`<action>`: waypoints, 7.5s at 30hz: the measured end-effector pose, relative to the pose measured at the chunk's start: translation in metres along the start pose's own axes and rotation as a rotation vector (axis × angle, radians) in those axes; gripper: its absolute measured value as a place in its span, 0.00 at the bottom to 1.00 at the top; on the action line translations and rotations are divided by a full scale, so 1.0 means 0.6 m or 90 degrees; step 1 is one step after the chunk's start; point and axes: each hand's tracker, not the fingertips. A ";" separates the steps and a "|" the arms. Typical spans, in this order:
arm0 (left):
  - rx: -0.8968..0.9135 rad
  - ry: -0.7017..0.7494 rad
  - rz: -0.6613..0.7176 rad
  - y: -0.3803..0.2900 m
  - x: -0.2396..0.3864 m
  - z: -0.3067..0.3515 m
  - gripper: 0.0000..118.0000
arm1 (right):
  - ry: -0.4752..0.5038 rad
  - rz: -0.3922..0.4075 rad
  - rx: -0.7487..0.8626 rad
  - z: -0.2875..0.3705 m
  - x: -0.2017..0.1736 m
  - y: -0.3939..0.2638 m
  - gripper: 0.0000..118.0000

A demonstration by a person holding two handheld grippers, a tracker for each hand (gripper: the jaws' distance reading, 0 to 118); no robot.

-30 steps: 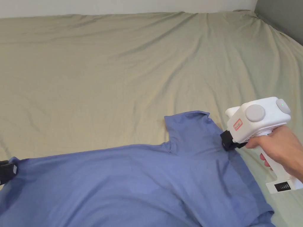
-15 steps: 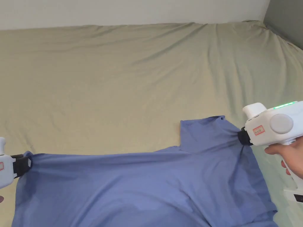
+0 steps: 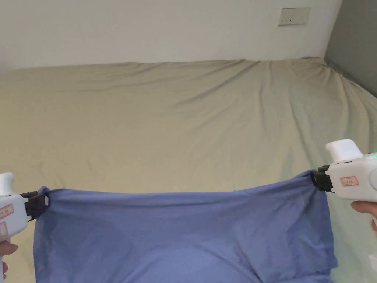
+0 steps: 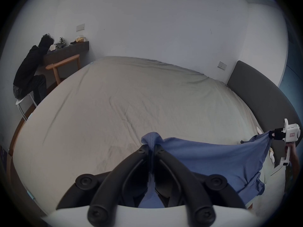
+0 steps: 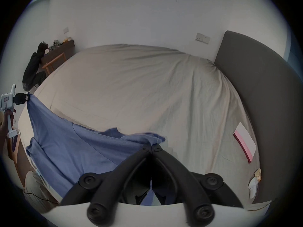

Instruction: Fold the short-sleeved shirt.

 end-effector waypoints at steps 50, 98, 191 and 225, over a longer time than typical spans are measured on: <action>-0.126 0.052 0.010 -0.393 -0.094 0.149 0.03 | -0.014 -0.067 -0.120 0.088 -0.114 -0.449 0.00; 0.231 -0.076 0.016 -0.323 -0.032 0.434 0.00 | -0.070 -0.033 0.505 0.469 -0.205 -0.387 0.00; -0.110 0.025 -0.006 -0.211 -0.141 0.203 0.05 | -0.048 -0.142 0.392 0.377 -0.183 -0.399 0.00; -0.218 -0.155 -0.042 -0.398 0.333 0.005 0.05 | -0.103 -0.236 0.364 0.406 -0.067 -0.511 0.00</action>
